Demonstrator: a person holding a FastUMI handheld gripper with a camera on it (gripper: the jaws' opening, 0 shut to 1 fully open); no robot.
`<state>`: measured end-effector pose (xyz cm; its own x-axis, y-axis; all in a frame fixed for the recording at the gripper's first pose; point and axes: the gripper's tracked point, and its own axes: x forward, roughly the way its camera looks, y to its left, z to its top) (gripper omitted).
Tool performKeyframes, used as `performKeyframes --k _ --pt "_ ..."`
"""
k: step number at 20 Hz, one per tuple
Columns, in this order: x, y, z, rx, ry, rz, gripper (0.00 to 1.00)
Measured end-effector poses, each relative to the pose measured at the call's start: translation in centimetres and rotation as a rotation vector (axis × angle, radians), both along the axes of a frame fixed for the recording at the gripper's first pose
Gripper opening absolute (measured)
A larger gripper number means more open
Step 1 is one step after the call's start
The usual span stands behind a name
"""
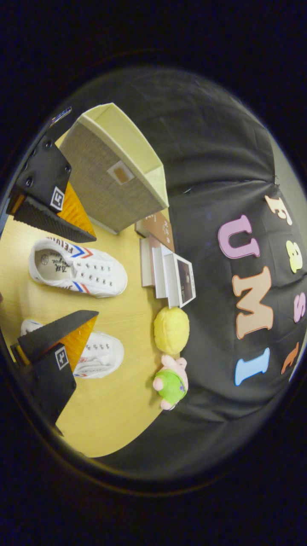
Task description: Open the storage box then place both shoes into the box .Put the left shoe in first, then the right shoe, with the right side of both shoes facing outward in a uniform manner.
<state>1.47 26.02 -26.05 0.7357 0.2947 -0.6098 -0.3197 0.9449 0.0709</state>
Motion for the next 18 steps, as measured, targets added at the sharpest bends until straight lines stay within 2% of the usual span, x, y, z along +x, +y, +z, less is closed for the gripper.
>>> performKeyframes --k 3,10,15,18 --pt "-0.2 -0.4 -2.5 -0.032 0.05 0.002 0.98" --pt "-0.6 -0.2 -5.8 -0.09 0.135 0.003 0.78" --pt "-0.7 0.1 -6.6 -0.083 0.209 -0.017 0.38" --pt "-0.8 0.2 -6.8 -0.067 0.255 -0.011 0.29"
